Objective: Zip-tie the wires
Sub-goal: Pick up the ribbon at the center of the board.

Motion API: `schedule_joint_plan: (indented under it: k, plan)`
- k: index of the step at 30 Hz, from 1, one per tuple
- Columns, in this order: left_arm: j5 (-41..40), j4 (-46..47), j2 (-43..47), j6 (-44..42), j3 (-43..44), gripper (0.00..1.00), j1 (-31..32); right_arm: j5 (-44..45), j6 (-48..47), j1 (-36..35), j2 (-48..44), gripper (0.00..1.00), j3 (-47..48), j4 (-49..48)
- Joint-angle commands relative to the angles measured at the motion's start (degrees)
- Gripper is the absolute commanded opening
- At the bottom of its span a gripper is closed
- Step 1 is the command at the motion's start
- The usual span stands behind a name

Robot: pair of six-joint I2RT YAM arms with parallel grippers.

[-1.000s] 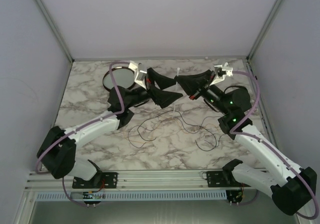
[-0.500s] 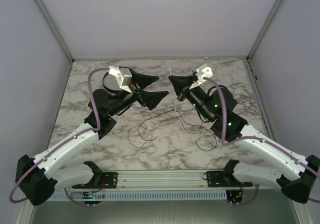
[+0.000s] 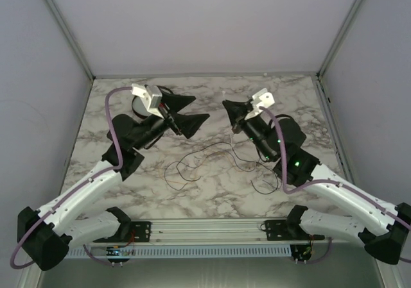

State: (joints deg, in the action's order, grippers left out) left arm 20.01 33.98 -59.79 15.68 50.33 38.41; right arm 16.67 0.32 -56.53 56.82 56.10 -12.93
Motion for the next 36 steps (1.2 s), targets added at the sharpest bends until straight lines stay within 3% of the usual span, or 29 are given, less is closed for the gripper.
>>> schedule_joint_plan:
  k: [1,9,20,36]
  plan:
    - [5.46,12.15,-3.38,7.43,-0.72,0.82,-4.15,-12.05,8.03,7.06,-4.66,0.0,-2.96,-5.03]
    - [14.31,26.73,-11.51,15.48,4.32,0.81,-5.06,-32.34,19.98,16.32,-6.81,0.0,-6.96,-15.0]
    - [18.99,45.28,-17.8,29.44,6.96,0.75,-4.95,-40.45,25.76,18.07,-2.82,0.0,-5.81,-20.48]
    - [20.6,44.56,-22.79,29.53,9.84,0.61,-3.6,-42.76,26.54,16.48,0.36,0.0,-3.52,-21.85]
